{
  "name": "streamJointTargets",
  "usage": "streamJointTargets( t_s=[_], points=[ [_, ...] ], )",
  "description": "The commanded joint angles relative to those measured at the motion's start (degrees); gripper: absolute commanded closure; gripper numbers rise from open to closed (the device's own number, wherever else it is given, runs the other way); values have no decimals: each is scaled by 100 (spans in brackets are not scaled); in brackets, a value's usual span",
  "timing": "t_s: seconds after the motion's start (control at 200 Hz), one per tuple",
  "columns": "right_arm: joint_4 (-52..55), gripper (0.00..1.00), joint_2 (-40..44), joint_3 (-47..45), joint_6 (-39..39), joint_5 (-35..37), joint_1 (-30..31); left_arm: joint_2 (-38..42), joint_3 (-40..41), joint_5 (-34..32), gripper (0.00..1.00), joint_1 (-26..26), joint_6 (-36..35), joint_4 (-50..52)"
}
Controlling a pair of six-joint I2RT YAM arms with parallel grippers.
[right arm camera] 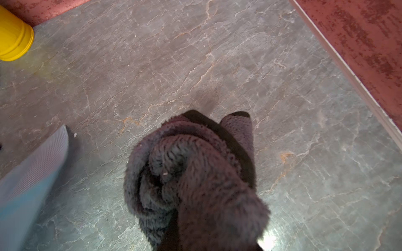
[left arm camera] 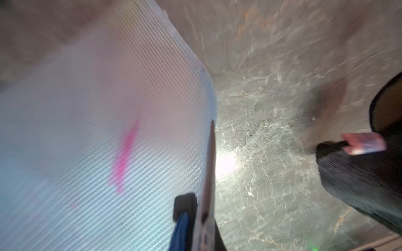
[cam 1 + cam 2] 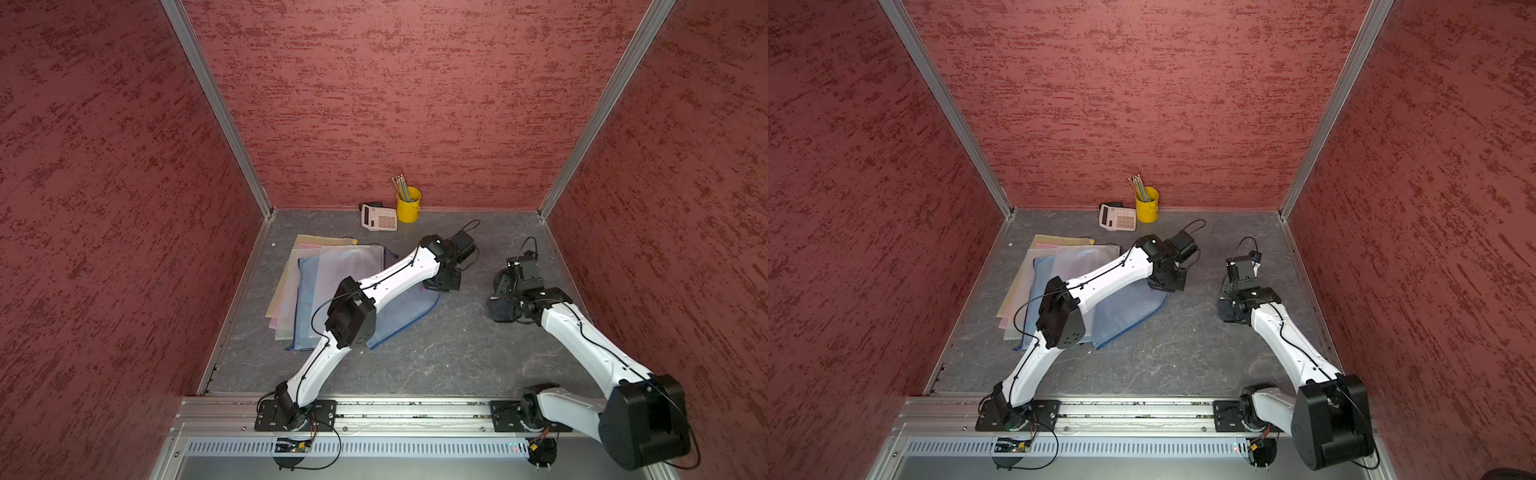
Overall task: Wipe the document bag
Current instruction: Adjust the document bag at the center of the board.
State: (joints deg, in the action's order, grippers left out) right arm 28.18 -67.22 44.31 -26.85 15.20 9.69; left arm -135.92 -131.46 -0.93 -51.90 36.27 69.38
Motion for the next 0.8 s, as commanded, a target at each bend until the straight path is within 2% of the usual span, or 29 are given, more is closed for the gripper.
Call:
streamJointTargets(
  t_s=[0.0,0.075,0.155,0.2,0.26,0.356,0.476,0.611,0.666,0.796],
  points=[
    [-244,100,186,-178,266,-313,-154,-100,-416,649,100,44,586,-548],
    [-327,100,226,-345,221,-460,-161,-357,-488,1040,100,90,781,-788],
    [-392,100,203,-502,184,-610,-163,-575,-562,1314,92,135,837,-925],
    [-425,100,171,-546,173,-670,-163,-676,-661,1420,82,168,801,-964],
    [-431,100,150,-566,193,-701,-165,-796,-858,1512,58,183,661,-1017],
    [-397,100,98,-531,267,-779,-162,-862,-1112,1622,52,253,376,-1110],
    [-275,100,75,-464,367,-950,-161,-656,-1140,1967,32,494,-137,-1226],
    [-192,100,264,-467,408,-1375,-127,-182,-1110,1660,20,880,-1009,-891],
    [-128,100,318,-425,362,-1484,-22,-7,-954,1439,19,1226,-1249,-700],
    [63,100,318,-249,169,-1451,373,160,-321,1624,16,2079,-1983,-589]
  ],
)
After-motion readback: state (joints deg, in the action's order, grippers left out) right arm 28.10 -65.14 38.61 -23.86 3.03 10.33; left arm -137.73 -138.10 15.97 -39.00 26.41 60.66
